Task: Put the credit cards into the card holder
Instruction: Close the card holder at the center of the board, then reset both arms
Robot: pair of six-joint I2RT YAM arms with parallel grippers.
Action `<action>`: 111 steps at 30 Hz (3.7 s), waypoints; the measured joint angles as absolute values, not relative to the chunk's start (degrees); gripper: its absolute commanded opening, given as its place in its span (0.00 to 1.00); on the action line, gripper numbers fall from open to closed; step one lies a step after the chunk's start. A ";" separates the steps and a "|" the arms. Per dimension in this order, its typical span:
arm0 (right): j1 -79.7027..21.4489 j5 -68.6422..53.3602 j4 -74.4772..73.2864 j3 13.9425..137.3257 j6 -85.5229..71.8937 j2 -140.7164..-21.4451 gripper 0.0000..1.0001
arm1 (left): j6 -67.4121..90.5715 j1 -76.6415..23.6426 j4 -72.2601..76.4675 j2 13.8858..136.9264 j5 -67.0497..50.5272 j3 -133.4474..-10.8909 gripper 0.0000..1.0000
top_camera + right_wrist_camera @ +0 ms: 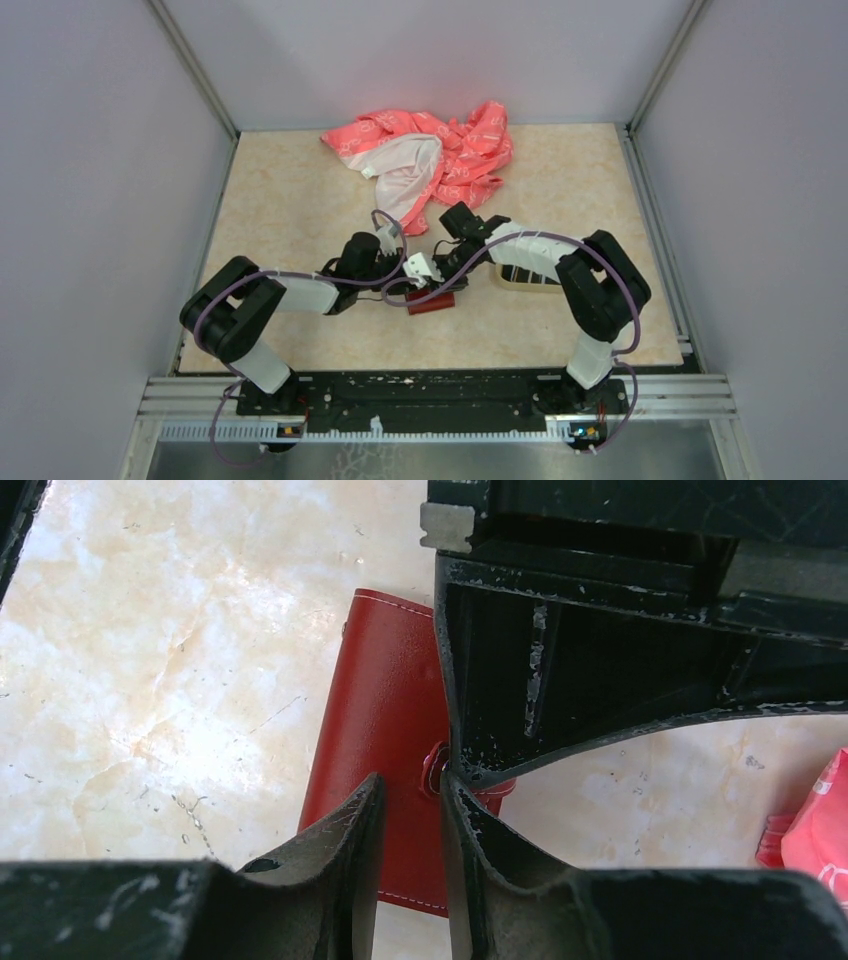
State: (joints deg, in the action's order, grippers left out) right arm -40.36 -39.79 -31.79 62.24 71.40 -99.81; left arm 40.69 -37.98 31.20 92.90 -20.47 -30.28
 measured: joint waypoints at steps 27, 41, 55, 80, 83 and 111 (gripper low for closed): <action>-42.09 -34.70 -22.41 57.74 62.33 -97.03 0.03 | 40.66 -37.63 33.17 93.01 -21.71 -29.36 0.00; -46.70 -26.11 -21.89 56.12 68.82 -94.74 0.00 | 37.98 -37.60 32.75 93.08 -22.37 -29.67 0.00; -51.05 -17.69 -19.03 53.25 71.42 -92.62 0.00 | 34.33 -38.44 30.70 92.49 -21.96 -30.70 0.00; -53.89 -15.86 -21.45 52.51 75.61 -91.48 0.00 | 31.70 -41.30 27.59 90.61 -19.99 -31.03 0.00; -54.83 -17.10 -22.17 52.66 75.96 -91.64 0.00 | 31.70 -41.91 27.14 90.63 -20.36 -31.22 0.00; -16.29 -47.29 -45.98 64.12 51.42 -75.83 0.98 | 20.78 -38.54 17.80 62.87 -14.22 -37.36 0.98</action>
State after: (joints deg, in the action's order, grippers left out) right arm -16.29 -47.29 -45.98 64.12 51.42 -75.83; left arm 20.78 -38.54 17.80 62.87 -14.22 -37.36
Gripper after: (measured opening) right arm 0.977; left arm 0.974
